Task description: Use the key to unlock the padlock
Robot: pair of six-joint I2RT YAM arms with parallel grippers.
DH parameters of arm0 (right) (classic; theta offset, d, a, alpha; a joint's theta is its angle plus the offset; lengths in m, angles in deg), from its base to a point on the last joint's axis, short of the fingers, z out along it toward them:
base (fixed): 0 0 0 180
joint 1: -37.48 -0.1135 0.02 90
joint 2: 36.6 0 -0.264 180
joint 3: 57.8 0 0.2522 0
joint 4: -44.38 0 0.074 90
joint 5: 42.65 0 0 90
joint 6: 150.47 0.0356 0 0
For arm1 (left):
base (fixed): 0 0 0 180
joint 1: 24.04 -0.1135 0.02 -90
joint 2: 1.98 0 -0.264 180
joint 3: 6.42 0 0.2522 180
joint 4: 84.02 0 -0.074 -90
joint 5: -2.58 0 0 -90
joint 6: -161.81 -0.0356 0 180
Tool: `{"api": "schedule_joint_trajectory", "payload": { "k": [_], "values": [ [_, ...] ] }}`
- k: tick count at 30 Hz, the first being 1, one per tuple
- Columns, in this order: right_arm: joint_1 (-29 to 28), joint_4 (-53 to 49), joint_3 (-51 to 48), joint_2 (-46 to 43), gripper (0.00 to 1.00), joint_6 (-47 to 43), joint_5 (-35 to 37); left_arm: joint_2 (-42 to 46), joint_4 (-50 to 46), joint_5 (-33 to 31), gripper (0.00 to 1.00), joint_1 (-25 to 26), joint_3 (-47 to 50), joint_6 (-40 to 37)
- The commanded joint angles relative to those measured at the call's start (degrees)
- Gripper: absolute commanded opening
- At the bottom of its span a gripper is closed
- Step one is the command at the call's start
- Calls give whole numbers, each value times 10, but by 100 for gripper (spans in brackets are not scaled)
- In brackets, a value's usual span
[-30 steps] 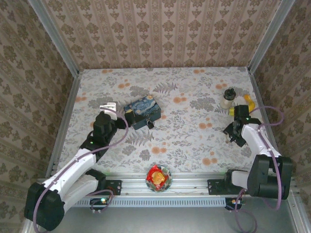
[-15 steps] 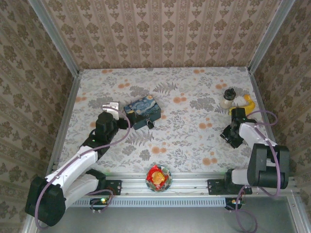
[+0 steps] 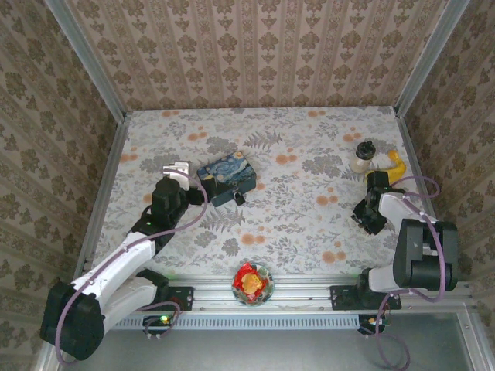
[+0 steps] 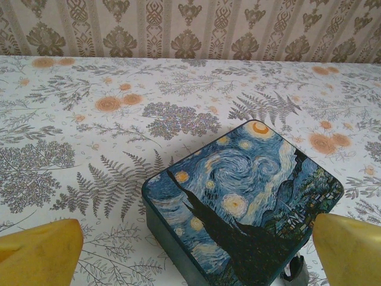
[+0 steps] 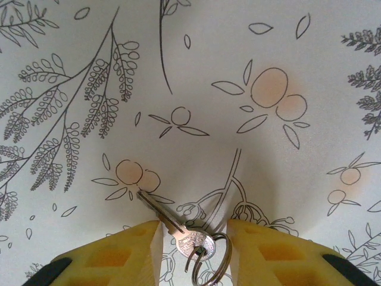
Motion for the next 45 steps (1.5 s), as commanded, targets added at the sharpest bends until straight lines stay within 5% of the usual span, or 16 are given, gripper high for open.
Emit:
{"api": "schedule_joint_trajectory", "payload": {
  "k": [1,21,36,45],
  "values": [
    [2,-7,-6,-4,36,11,-2,4,8,-2,100,2,-17,-9],
    [2,-4,-26,-17,35,14,-11,5,9,-2,100,2,-11,-8],
    [2,5,-25,-51,1,9,-52,5,5,-4,100,0,-17,4],
    [-20,24,-12,-134,0,-30,-115,-11,-42,25,100,-39,-62,65]
  ]
}}
